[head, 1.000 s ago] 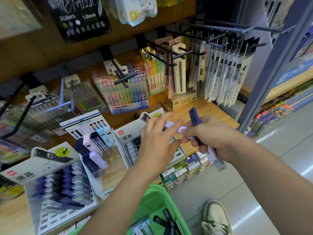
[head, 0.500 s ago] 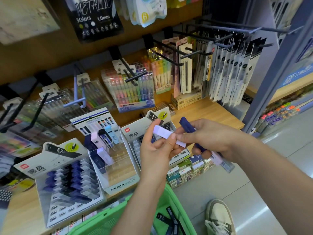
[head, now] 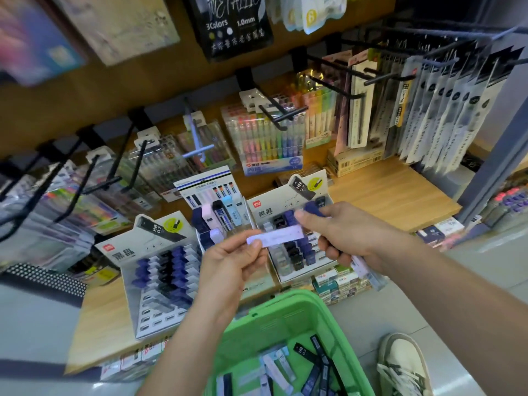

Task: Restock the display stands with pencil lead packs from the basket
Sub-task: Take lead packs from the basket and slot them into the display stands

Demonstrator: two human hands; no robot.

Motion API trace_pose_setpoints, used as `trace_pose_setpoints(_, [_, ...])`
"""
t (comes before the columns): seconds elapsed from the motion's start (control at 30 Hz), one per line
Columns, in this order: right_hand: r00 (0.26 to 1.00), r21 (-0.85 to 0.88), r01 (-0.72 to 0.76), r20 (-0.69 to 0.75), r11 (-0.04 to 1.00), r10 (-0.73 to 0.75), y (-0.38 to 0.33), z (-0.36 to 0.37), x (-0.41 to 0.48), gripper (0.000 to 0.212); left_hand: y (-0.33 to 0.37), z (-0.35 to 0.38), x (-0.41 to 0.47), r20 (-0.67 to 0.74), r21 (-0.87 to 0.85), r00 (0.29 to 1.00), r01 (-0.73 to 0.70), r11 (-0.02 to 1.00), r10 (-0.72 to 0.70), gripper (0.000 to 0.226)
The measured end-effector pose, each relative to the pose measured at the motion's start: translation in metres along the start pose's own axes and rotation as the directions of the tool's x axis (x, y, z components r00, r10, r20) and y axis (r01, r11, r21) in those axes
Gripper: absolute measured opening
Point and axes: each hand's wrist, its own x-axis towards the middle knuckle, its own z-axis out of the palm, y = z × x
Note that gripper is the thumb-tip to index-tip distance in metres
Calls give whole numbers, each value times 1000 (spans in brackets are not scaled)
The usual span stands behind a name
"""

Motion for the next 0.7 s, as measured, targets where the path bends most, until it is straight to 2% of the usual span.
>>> trace_pose_setpoints(0.07, [998,83,-39,-40,996,43,-6,11,4,30,13,-27,9,-83,229,988,-108,967,130,20])
trace_pose_setpoints(0.1, [997,144,-57,-44,988,64,-10,16,5,25,19,-41,15,-115,369,971,-155,917,211,22])
trace_pose_setpoints(0.2, [997,262,-62,-20,963,69,-19,29,6,13,30,-79,33,-146,725,914,-162,669,380,18])
trace_pose_setpoints(0.27, [999,289,-35,-17,957,42,-22,36,8,15,30,-93,42,-92,866,889,-151,476,449,15])
trace_pose_setpoints(0.33, [999,303,-18,-19,953,25,-25,42,9,16,26,-98,50,-12,926,874,-174,335,485,15])
trace_pose_setpoints(0.4, [999,312,-16,-22,950,24,-27,46,11,15,20,-96,57,43,949,870,-189,251,492,15])
trace_pose_setpoints(0.53, [1000,302,-13,-20,953,20,-30,53,15,17,10,-95,67,104,967,874,-201,158,475,17])
trace_pose_setpoints(0.63, [1000,295,-6,-14,955,11,-31,57,17,17,9,-92,73,198,966,853,-253,52,483,20])
trace_pose_setpoints(0.7, [1000,295,-4,-10,955,8,-32,59,18,18,10,-90,78,212,964,852,-262,37,479,21])
